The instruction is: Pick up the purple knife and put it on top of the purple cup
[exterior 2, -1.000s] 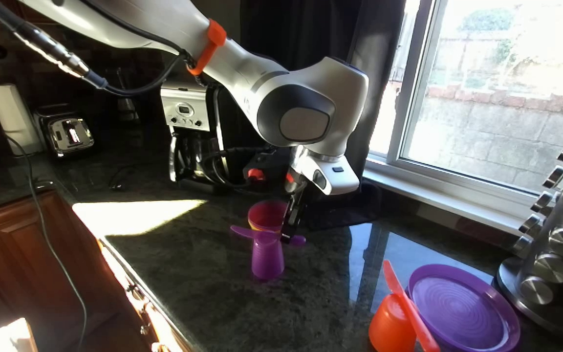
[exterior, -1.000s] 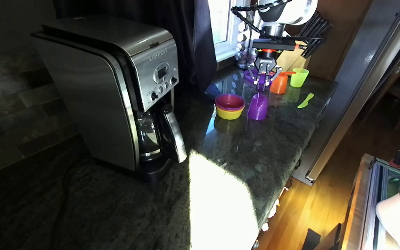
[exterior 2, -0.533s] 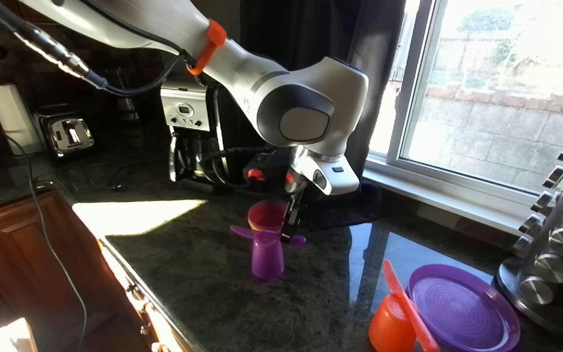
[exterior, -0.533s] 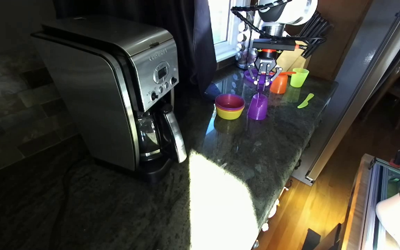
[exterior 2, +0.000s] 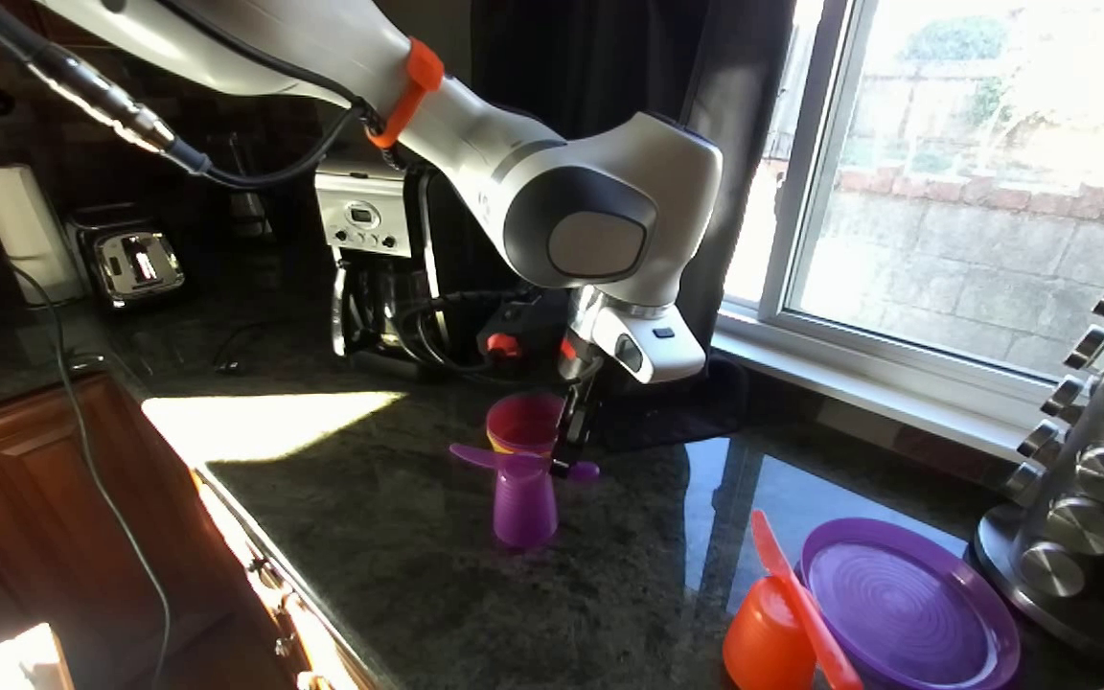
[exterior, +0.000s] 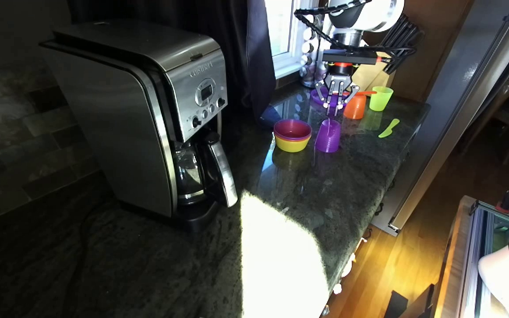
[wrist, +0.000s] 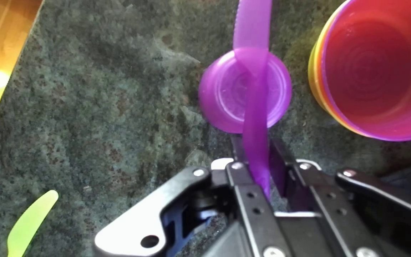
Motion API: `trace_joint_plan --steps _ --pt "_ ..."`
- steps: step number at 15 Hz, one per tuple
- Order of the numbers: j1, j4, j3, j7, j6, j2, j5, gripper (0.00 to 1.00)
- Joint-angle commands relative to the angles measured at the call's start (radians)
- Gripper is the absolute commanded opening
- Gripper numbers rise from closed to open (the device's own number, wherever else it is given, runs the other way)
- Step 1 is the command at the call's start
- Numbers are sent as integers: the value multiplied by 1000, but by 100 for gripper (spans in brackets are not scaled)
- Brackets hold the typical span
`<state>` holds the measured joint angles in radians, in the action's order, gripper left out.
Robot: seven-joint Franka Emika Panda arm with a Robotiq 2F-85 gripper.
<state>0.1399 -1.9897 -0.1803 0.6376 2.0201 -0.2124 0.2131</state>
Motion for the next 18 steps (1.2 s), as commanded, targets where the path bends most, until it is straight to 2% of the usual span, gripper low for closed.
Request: trace_joint_plan --steps 1,6,8,9,10,11,14,17,18 --pt "-1 -14 1 -17 -9 12 3 6" --pt "-4 -16 1 -13 -4 12 -1 6" --pt "-6 -15 2 -12 -3 10 -3 19" --pt "-6 -15 2 -11 -3 10 -5 18" --pt "-7 -15 2 -10 -3 10 -6 26" --pt "-7 -16 2 -10 -3 10 -8 44" --pt "-9 -18 3 -10 -3 12 -10 67" --pt "-8 -17 2 -12 2 12 -10 82" --pt "-6 -15 1 -19 1 11 -9 93"
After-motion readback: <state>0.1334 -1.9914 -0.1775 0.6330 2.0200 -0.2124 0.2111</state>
